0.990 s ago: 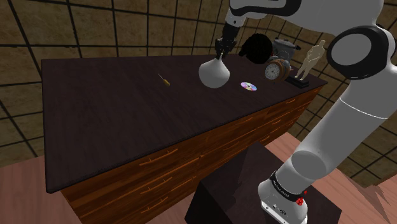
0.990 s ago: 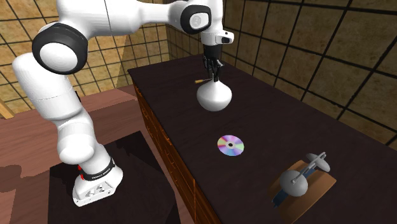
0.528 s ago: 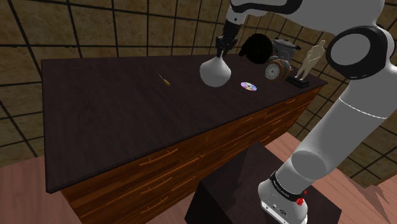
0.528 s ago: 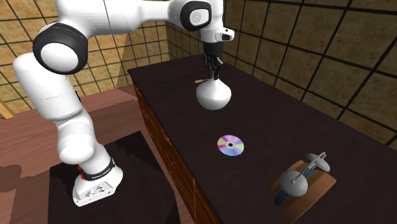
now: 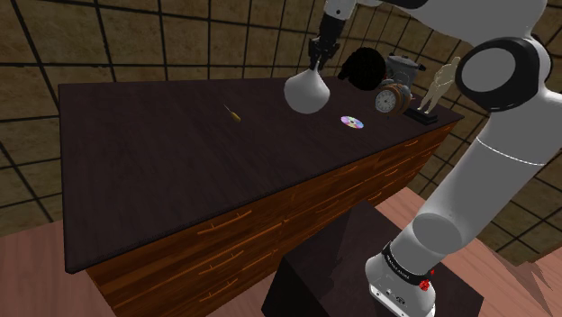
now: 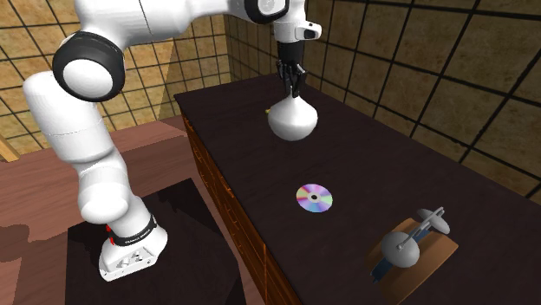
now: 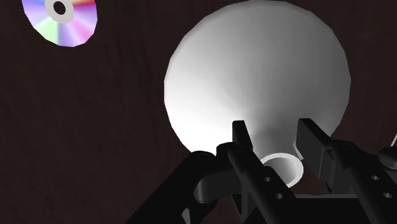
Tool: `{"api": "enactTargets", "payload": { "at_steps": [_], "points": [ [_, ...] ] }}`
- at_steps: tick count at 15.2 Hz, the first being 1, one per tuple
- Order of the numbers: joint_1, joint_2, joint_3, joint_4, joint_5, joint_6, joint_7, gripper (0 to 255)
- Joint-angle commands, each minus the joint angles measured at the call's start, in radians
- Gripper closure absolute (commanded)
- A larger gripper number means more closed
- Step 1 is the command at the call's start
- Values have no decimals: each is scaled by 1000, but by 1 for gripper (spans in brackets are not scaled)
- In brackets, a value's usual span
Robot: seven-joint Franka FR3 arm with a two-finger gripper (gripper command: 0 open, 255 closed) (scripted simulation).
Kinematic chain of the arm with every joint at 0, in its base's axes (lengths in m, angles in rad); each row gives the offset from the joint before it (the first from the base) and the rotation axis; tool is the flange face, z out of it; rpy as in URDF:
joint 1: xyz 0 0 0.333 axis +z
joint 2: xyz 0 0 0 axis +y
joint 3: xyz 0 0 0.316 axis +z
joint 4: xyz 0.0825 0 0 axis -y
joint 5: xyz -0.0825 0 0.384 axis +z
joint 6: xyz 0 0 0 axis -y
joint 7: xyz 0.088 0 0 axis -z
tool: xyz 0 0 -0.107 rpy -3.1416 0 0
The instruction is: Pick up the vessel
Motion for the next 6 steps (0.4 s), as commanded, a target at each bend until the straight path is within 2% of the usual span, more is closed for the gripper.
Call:
{"api": "enactTargets", "payload": {
  "at_steps": [1,4,6],
  "points": [
    [-1,9,-1,41,1,-31,-1,255],
    [-2,27,-1,107,2,-79,-2,255],
    [-2,28,-1,110,2,-81,-2,255]
  ]
}}
